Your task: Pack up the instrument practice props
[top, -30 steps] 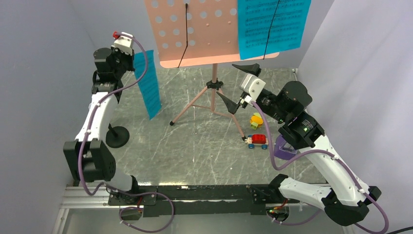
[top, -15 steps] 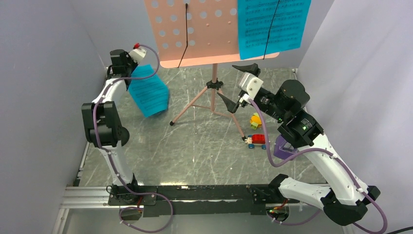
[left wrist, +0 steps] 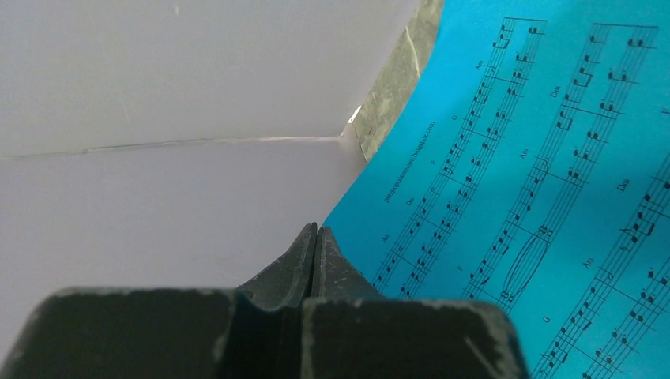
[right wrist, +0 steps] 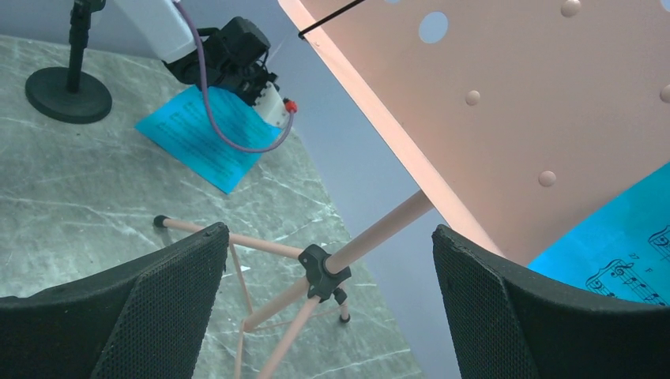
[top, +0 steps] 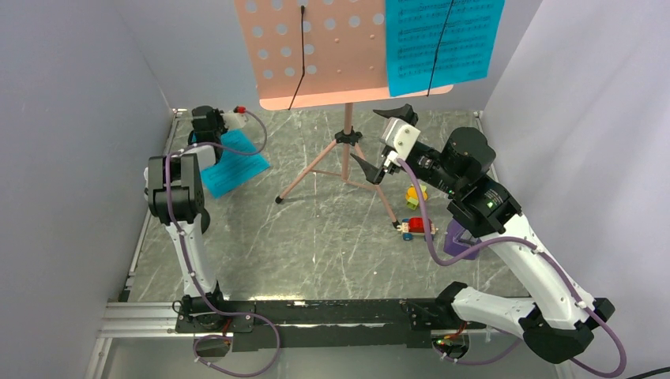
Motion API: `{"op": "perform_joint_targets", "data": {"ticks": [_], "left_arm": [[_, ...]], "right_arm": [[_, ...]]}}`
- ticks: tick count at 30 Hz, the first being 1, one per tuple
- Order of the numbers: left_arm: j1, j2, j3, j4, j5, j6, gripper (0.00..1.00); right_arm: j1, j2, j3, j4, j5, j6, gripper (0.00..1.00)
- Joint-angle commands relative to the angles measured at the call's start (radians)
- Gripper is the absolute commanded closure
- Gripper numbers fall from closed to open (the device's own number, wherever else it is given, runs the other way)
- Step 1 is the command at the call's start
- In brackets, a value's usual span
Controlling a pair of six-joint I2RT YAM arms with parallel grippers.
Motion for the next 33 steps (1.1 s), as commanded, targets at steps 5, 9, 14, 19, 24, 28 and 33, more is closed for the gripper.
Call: {"op": "perform_joint_targets", "data": {"ticks": [5,9,14,19,24,28,33], "left_arm": [[0.003,0.069,-0.111,0.407,0.100,0.248,1.00],[-0.015,0.113,-0.057,0.444,0.086,0.206,1.00],[-0.023,0.030,-0.087,0.408,0.064,0.035,1.00],[0.008,-0.243,-0.286,0.351,0.161,-0.212,0.99],[0.036,-0.570,-0.309,-0.104,0.466,-0.485,1.00],[0.036,-0.759,-0.273,-0.410,0.676,-0.642,0.99],[0.036,-0.944,-0.248,-0.709,0.862,-0.731,1.00]], "right_arm": [[-0.017,-0.013,0.025,-0.006,-0.012,0.019,0.00],[-0.017,-0.009,0.030,-0.007,-0.022,0.027,0.01],[-0.021,-0.011,0.029,-0.011,-0.019,0.019,0.00],[-0.035,-0.014,0.023,-0.005,-0.022,0.023,0.00],[-0.037,-0.001,0.025,0.003,-0.028,0.031,0.00],[-0.037,0.012,0.030,0.011,-0.028,0.039,0.00],[-0.037,0.027,0.028,0.026,-0.030,0.054,0.00]]}}
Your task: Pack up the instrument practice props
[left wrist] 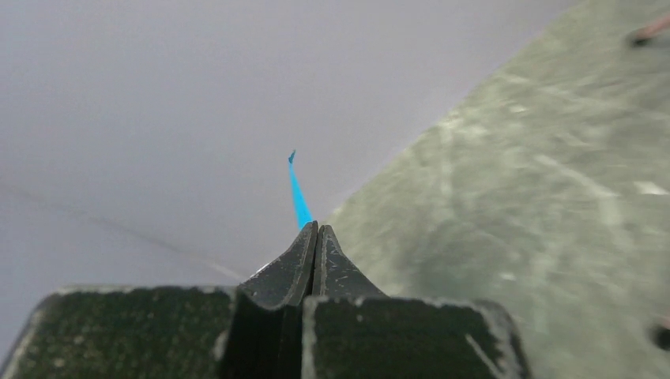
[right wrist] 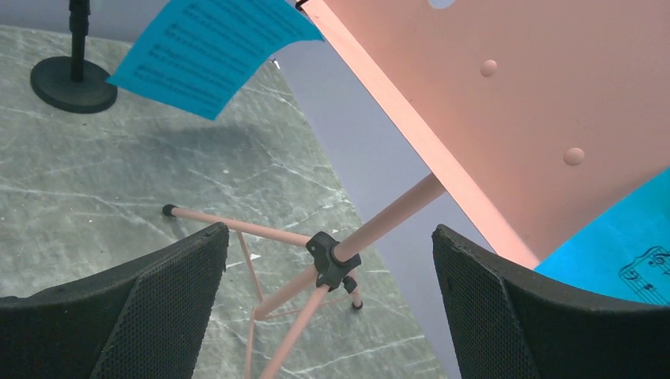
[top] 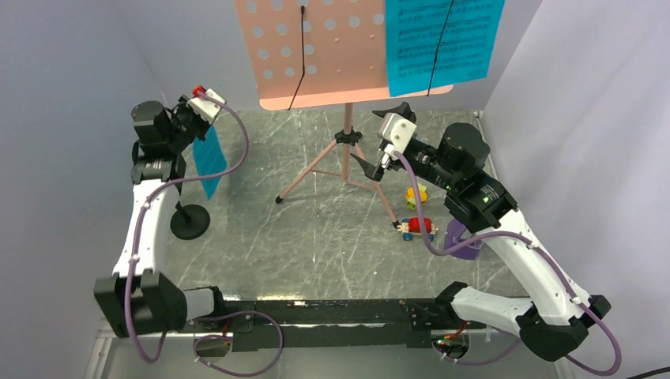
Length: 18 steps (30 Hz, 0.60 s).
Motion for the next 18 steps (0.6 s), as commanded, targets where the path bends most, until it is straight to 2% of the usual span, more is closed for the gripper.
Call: {"op": "perform_joint_targets", "data": {"ticks": [1,5,8,14,18], "left_arm": [[-0.003,-0.114,0.034,-0.442,0.272,-0.134,1.00],[-0.003,-0.223,0.051,-0.663,0.327,-0.119,1.00],[-0.003,-0.297,0.073,-0.756,0.347,-0.112,1.00],[-0.003,-0.307,0.222,-0.804,0.377,-0.169,1.00],[-0.003,-0.264,0.259,-0.771,0.319,-0.164,1.00]], "right_arm": [[-0.002,0.010,0.027,0.050,-0.011,0.030,0.00],[-0.003,0.019,0.020,0.068,-0.012,0.040,0.00],[-0.003,0.022,0.011,0.077,-0.012,0.046,0.00],[-0.003,0.022,-0.007,0.090,-0.013,0.060,0.00],[-0.003,0.020,-0.014,0.104,-0.010,0.066,0.00]]}}
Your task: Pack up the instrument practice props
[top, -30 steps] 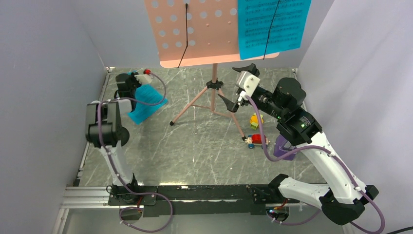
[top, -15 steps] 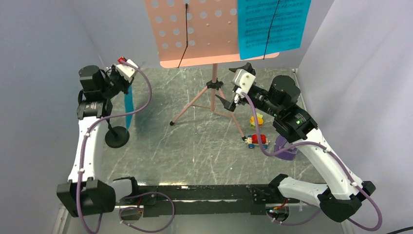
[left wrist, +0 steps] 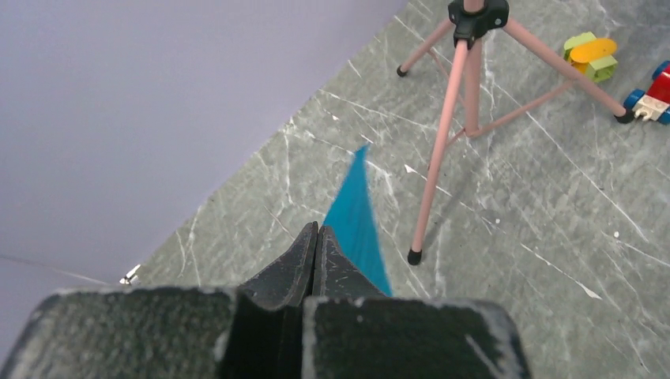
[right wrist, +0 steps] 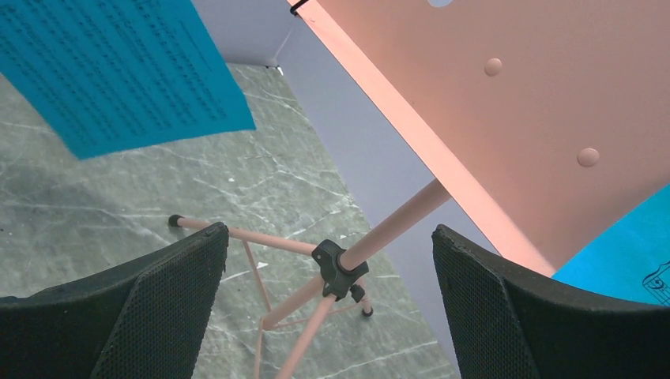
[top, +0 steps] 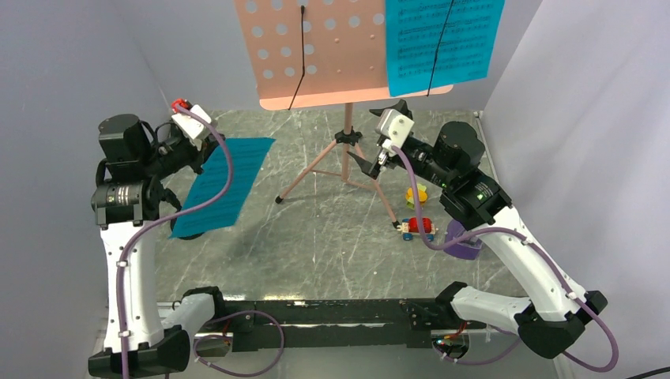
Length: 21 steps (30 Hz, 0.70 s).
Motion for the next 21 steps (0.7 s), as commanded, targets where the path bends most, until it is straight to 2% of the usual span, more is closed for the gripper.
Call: {"op": "perform_joint_targets", "data": {"ticks": [1,7,12,15,21], "left_arm": [[0.000,0.038,0.018,0.026,-0.035,-0.020,1.00],[0.000,0.125,-0.110,0.193,-0.242,0.068,0.99],[0.000,0.252,-0.225,0.475,-0.380,0.133,1.00],[-0.001,0.375,-0.242,0.592,-0.430,0.184,1.00],[0.000,0.621,-0.221,0.836,-0.515,0.382,1.00]], "right_arm": [[-0.002,-0.008,-0.010,0.065,-0.006,0.023,0.00],[-0.003,-0.035,-0.035,0.065,0.012,0.006,0.00],[-0.013,-0.058,-0.058,0.069,0.013,0.007,0.00],[-0.017,-0.064,-0.061,0.070,0.011,0.006,0.00],[-0.031,-0.067,-0.043,0.040,0.010,-0.004,0.00]]}}
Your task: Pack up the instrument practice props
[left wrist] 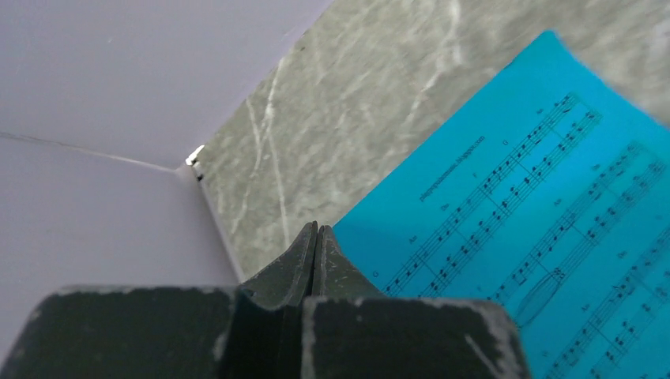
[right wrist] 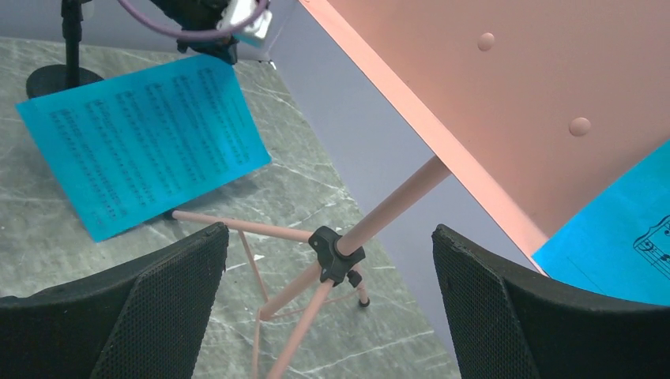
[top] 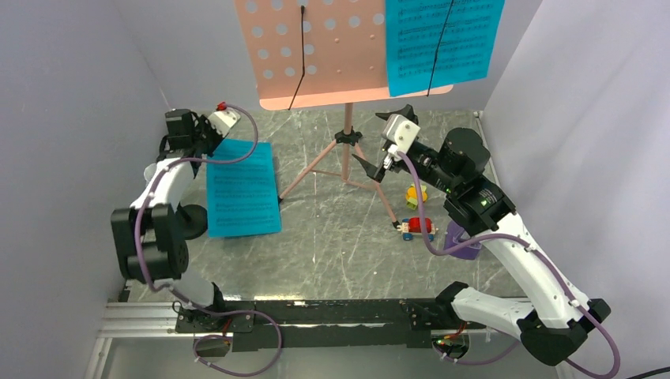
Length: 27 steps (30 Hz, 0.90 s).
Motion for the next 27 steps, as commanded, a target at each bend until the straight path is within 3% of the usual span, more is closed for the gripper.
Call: {"op": "perform_joint_targets", "data": {"ticks": [1,12,20,21,25,27], "left_arm": [[0.001,0.145,0.048,0.274,-0.098,0.179,1.00],[-0.011,0.523,0.231,0.533,-0.185,0.410,1.00],[-0.023,0.589,0.257,0.610,-0.189,0.404,0.99],[-0.031,0.596,0.254,0.632,-0.205,0.400,0.93],[-0.050,0.598,0.254,0.744,-0.311,0.319,0.40],[-0.056,0.572,0.248,0.789,-0.358,0.275,0.33]], "right_arm": [[-0.015,-0.019,0.021,0.015,0.005,-0.006,0.00],[-0.040,-0.006,0.073,-0.053,-0.011,-0.017,0.00],[-0.048,0.008,0.084,-0.070,-0.028,-0.010,0.00],[-0.048,0.014,0.094,-0.073,-0.034,-0.007,0.00],[-0.048,0.025,0.132,-0.113,-0.059,-0.007,0.00],[-0.048,0.026,0.157,-0.148,-0.072,-0.011,0.00]]}}
